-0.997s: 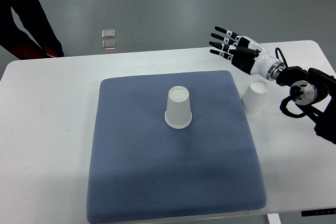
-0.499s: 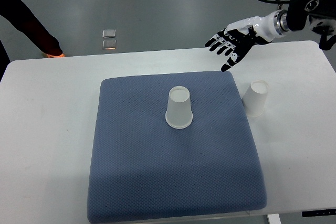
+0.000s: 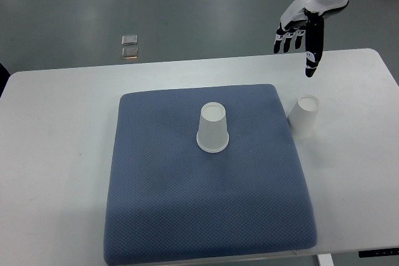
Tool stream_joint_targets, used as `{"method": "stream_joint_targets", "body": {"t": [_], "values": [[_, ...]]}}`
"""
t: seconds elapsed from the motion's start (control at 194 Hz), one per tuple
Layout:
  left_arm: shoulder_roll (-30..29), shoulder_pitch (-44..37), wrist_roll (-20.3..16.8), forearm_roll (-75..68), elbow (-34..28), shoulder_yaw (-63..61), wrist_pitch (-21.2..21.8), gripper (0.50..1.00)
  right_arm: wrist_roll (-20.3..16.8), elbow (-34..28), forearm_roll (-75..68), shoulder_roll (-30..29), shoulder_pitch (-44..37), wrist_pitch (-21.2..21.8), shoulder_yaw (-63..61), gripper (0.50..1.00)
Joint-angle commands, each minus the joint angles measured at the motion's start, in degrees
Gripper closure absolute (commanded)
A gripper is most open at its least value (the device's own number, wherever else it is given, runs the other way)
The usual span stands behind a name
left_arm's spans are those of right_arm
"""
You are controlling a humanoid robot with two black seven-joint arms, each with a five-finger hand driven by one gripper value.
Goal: Stack paper cups
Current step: 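Lower the right hand down beside the loose white paper cup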
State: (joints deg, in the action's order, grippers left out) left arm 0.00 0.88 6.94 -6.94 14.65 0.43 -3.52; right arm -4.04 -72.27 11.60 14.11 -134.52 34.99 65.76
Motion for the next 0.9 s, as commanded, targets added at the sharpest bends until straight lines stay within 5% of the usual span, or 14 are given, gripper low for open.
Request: {"method": "stream_joint_targets", "body": {"t": [0.0,0.206,0.427,0.627,0.766,0.895], "values": [[0.00,0.00,0.00,0.00,0.02,0.01,0.00,0.500,-0.09,-0.59,-0.17,-0.05,-4.08,0.01,0.34,0.583],[0.00,0.00,0.00,0.17,-0.50,0.18,0.00,0.500,-0.09,-0.94,-0.26,1.62,-6.20,0.01,2.01,0.583],[0.00,0.00,0.00,0.17,-0.59,0.10,0.00,0.500,-0.09,-0.24,-0.26,1.62,1.45,-0.19,3.41,0.587],[0.00,-0.09,0.09,0.17,-0.59,0.27,0.00,0.500,-0.09,1.17,-0.17,1.36,13.48,-15.74,4.29,0.589],[0.00,-0.17,0.09,0.17,-0.59,0.27,0.09,0.500,-0.09,4.07,-0.09,1.01,20.52,-21.54,4.82,0.591],[0.00,-0.17,0.09,0.17,-0.68,0.27,0.09,0.500,-0.09,6.26,-0.35,1.10,25.70,-22.42,4.03,0.591]]}}
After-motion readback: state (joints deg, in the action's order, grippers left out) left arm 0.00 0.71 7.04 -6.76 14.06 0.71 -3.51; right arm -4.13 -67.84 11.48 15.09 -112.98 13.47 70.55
